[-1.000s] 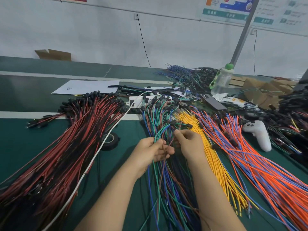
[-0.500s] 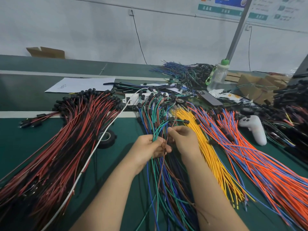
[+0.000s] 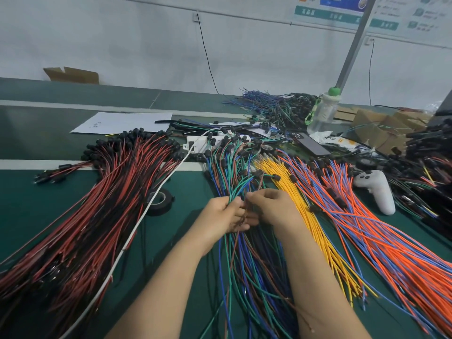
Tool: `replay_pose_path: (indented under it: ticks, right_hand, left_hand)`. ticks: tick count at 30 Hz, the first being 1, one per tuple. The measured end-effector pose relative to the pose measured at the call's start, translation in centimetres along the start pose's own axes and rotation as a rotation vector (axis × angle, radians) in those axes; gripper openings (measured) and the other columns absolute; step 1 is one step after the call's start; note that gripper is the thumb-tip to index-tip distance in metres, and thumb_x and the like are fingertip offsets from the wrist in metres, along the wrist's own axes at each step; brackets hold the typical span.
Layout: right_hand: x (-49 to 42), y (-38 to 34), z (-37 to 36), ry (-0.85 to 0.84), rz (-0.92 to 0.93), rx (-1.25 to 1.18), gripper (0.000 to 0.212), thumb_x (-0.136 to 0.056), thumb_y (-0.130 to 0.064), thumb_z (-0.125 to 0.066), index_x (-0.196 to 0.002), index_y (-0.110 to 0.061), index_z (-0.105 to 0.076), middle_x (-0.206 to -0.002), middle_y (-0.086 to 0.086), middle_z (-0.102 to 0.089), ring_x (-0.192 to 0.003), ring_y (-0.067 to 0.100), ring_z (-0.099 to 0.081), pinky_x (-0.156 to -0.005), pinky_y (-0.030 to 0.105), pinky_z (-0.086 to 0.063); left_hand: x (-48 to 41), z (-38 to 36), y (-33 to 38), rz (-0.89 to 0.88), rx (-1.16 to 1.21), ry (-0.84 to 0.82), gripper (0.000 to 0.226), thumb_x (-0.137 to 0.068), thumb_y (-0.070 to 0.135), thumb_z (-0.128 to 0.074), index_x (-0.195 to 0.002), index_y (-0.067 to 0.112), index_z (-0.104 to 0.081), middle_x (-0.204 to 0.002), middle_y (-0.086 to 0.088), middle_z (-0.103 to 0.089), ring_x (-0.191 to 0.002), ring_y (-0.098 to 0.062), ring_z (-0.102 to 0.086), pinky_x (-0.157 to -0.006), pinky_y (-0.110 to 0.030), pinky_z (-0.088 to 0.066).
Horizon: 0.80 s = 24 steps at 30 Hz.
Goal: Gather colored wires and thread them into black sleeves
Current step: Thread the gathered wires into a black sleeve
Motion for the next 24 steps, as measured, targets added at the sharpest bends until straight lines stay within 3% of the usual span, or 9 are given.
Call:
replay_pose_path:
  ticks: [5,7,9,12,14,16,18,21,24]
  right_hand:
    - [-0.4,0.2,-0.1,0.091,0.054,0.122,0.012,-0.086,-0.018,-0.069,-0.084,-0.006,-0.066,-0.078,0.008,-0.065,-0.072,0.025,-0.061,-0.072,0.039,-0.052]
    - [-0.4,-0.1,-0.1,0.126,0.102,0.167,0.01,-0.084,-0.018,-0.069,-0.085,-0.014,-0.06,-0.081,0.005,-0.063,-0.071,0.022,-0.059,-0.068,0.033,-0.048]
    - [-0.2,-0.4,-0.2,0.132,0.137,0.192,0.013,-0.086,-0.025,-0.067,-0.081,-0.014,-0.062,-0.071,-0.002,-0.06,-0.064,0.015,-0.054,-0.06,0.026,-0.041]
    - [0.1,-0.6,-0.2,0.078,0.124,0.19,0.039,-0.087,-0.04,-0.065,-0.073,-0.004,-0.067,-0.052,-0.004,-0.054,-0.048,0.007,-0.045,-0.052,0.023,-0.036]
    - [0.2,-0.5,-0.3,0.055,0.117,0.177,0.038,-0.087,-0.033,-0.067,-0.074,0.003,-0.067,-0.051,0.0,-0.054,-0.047,0.008,-0.045,-0.052,0.022,-0.037]
    - [0.1,-0.5,-0.1,0.049,0.103,0.158,0.029,-0.088,-0.023,-0.066,-0.072,0.001,-0.065,-0.04,-0.009,-0.045,-0.037,0.002,-0.037,-0.045,0.015,-0.033]
    - [-0.1,-0.5,-0.1,0.05,0.095,0.132,0.025,-0.088,-0.022,-0.066,-0.07,-0.005,-0.064,-0.036,-0.012,-0.039,-0.038,0.003,-0.035,-0.047,0.019,-0.033]
    - [0.2,-0.9,-0.4,0.071,0.127,0.039,0.025,-0.085,-0.028,-0.07,-0.071,-0.01,-0.06,-0.052,-0.005,-0.049,-0.052,0.014,-0.046,-0.057,0.03,-0.041]
    - [0.5,-1.5,-0.8,0.053,0.227,0.054,0.023,-0.082,-0.027,-0.074,-0.078,-0.012,-0.057,-0.067,0.002,-0.057,-0.06,0.016,-0.054,-0.062,0.032,-0.045]
  left_hand:
    - [0.1,-0.2,0.1,0.02,0.044,0.005,0.025,-0.102,0.017,-0.038,-0.092,0.004,-0.056,-0.072,-0.009,-0.07,-0.063,-0.015,-0.071,-0.055,-0.017,-0.054]
    - [0.1,-0.1,0.1,0.021,0.014,0.022,0.025,-0.101,0.019,-0.039,-0.088,0.006,-0.055,-0.063,-0.006,-0.068,-0.054,-0.012,-0.067,-0.049,-0.017,-0.051]
    - [0.1,-0.1,0.2,-0.014,-0.131,0.036,0.028,-0.101,0.023,-0.039,-0.083,0.006,-0.052,-0.055,-0.003,-0.064,-0.043,-0.009,-0.058,-0.042,-0.018,-0.045]
    - [0.2,-0.3,0.2,-0.109,-0.425,0.043,0.035,-0.102,0.028,-0.035,-0.073,0.01,-0.045,-0.048,0.0,-0.059,-0.035,-0.01,-0.047,-0.038,-0.02,-0.038]
    - [0.3,-0.5,0.2,-0.115,-0.465,0.05,0.036,-0.102,0.028,-0.031,-0.072,0.012,-0.044,-0.045,0.002,-0.058,-0.035,-0.012,-0.049,-0.037,-0.019,-0.038]
    - [0.2,-0.5,0.1,-0.051,-0.317,0.016,0.035,-0.103,0.025,-0.026,-0.079,0.01,-0.046,-0.052,-0.002,-0.063,-0.038,-0.013,-0.054,-0.038,-0.018,-0.04]
    - [0.2,-0.4,0.3,0.016,-0.172,-0.037,0.034,-0.103,0.019,-0.023,-0.088,0.006,-0.05,-0.064,-0.01,-0.068,-0.046,-0.015,-0.062,-0.043,-0.019,-0.047]
    - [0.3,-0.2,0.3,0.049,-0.066,-0.113,0.03,-0.099,0.011,-0.026,-0.099,-0.001,-0.054,-0.078,-0.014,-0.071,-0.061,-0.021,-0.069,-0.052,-0.022,-0.052]
    - [0.0,0.2,-0.2,0.018,-0.252,-0.1,0.025,-0.093,0.013,-0.036,-0.098,-0.005,-0.053,-0.086,-0.016,-0.069,-0.076,-0.028,-0.069,-0.069,-0.037,-0.057]
Point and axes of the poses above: each hand's wrist, its own x-axis away from the middle knuckle, its own z-axis out of the back of the hand, y = z × x, the point moved 3 cm from there along -x, towards the middle knuckle
